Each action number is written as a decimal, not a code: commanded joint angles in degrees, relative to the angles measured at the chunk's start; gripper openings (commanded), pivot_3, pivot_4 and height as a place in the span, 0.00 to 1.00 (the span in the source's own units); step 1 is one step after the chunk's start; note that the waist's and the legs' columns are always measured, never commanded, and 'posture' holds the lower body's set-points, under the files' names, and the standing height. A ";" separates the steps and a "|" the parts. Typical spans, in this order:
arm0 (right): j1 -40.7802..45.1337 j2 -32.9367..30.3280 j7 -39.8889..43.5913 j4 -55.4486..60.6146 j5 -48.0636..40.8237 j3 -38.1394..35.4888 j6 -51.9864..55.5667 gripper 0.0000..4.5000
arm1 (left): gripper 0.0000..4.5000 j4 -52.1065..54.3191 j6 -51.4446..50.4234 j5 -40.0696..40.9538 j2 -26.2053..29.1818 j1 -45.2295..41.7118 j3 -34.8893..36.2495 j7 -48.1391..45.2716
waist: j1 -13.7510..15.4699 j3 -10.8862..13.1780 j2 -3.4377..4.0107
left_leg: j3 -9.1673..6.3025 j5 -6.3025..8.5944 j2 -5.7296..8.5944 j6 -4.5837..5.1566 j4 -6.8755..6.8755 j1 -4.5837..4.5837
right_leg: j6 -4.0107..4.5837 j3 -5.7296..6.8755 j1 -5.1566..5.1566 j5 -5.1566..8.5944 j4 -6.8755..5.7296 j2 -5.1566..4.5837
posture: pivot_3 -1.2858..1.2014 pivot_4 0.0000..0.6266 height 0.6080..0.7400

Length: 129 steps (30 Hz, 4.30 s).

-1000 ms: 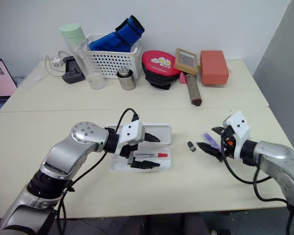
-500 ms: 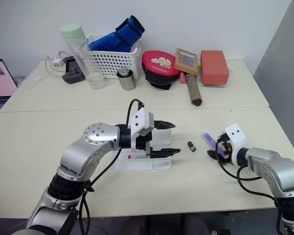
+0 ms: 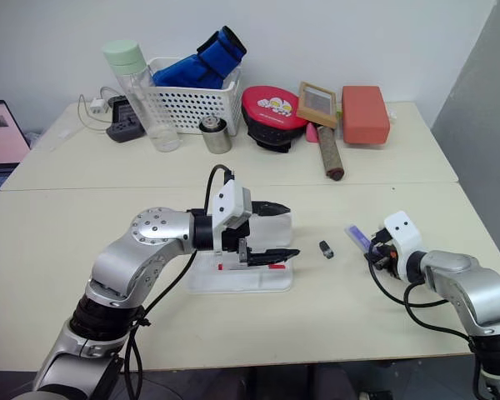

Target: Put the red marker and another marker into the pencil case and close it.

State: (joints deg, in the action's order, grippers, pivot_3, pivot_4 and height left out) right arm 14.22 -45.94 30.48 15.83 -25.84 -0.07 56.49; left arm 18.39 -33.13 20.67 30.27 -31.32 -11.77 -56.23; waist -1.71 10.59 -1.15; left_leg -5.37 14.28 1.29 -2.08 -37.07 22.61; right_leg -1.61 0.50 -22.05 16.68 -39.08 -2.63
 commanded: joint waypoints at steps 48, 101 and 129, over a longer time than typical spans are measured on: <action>27.88 27.38 23.77 -13.31 16.71 36.68 -19.88 0.24 | 1.00 12.49 -3.69 13.64 32.73 37.34 40.60 -13.65 | -0.13 0.05 0.08 | -0.31 0.01 -0.12 -0.01 0.12 -0.03 | 0.13 -0.01 -0.22 -0.06 0.01 0.06 | 0.52 0.24 1.00; 14.14 11.56 4.05 7.13 9.53 8.99 12.42 0.99 | 1.00 9.25 -0.78 14.81 21.07 14.00 13.91 -8.28 | -0.15 0.07 0.13 | -0.14 0.01 -0.14 -0.01 0.12 0.05 | 0.13 -0.11 -0.21 -0.10 0.04 0.21 | 0.52 0.24 1.00; 15.02 9.88 6.42 7.66 7.23 13.20 9.75 0.06 | 1.00 10.01 -1.00 15.21 21.98 15.25 15.14 -7.17 | -0.08 0.08 0.15 | -0.23 0.01 -0.14 -0.01 0.10 0.05 | 0.12 -0.08 -0.20 -0.10 0.04 0.18 | 0.52 0.24 1.00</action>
State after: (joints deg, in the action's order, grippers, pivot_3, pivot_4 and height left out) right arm 28.66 -35.30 35.10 20.02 -17.11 14.75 67.29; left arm 27.11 -34.64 35.47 51.53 -16.21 1.78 -63.18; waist -1.79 10.67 -1.00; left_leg -5.61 14.29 1.14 -2.08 -36.97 22.66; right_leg -1.49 0.42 -22.26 16.59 -39.04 -2.45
